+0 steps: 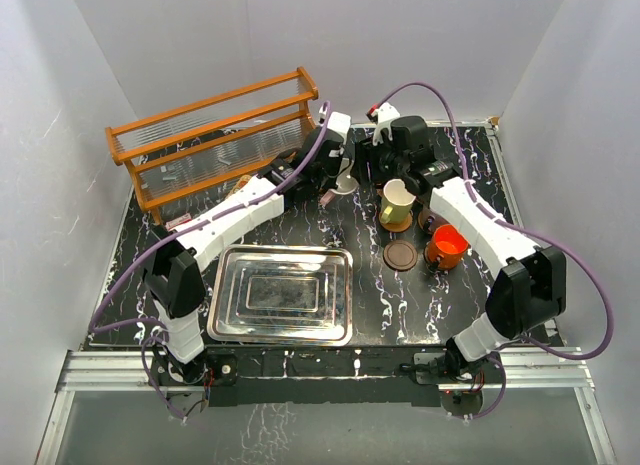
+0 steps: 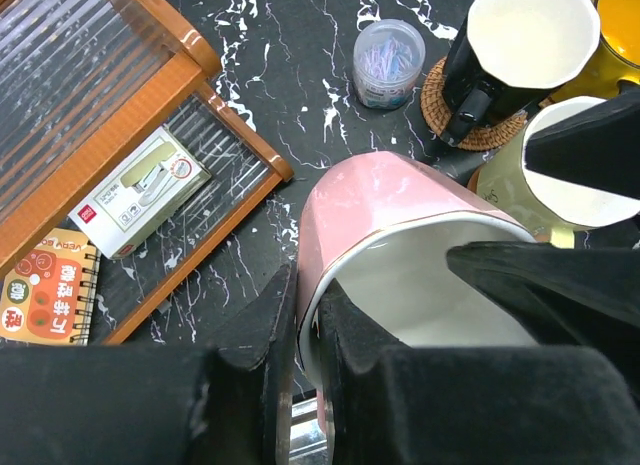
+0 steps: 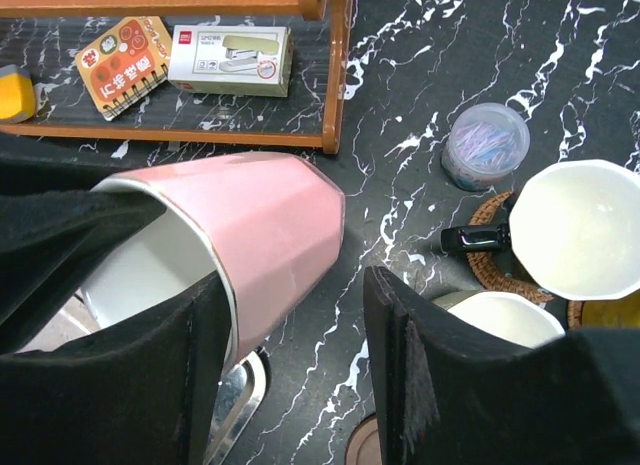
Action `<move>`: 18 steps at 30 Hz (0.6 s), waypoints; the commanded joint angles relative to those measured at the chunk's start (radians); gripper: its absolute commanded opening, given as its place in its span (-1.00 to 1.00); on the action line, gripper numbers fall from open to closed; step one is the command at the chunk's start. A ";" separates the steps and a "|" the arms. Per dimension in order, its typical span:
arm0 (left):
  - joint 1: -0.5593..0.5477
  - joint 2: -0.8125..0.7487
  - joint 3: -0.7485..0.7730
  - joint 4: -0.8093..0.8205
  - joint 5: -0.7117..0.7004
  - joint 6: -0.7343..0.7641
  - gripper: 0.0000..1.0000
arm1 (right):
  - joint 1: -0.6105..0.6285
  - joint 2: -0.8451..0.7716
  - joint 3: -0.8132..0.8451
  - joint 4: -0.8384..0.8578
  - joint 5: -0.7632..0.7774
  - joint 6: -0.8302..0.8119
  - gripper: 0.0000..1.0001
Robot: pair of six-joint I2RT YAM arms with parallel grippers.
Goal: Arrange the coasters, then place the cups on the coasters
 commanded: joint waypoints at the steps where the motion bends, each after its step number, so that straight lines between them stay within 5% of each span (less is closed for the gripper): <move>1: -0.024 -0.018 0.065 0.090 -0.061 -0.016 -0.98 | 0.005 0.013 0.050 0.010 0.054 0.024 -0.02; 11: -0.049 0.000 0.070 0.097 -0.113 0.001 -0.95 | 0.005 0.027 0.041 0.026 0.099 0.040 -0.28; 18: -0.052 0.002 0.063 0.103 -0.127 0.014 -0.89 | 0.005 0.026 0.026 0.030 0.114 0.039 -0.63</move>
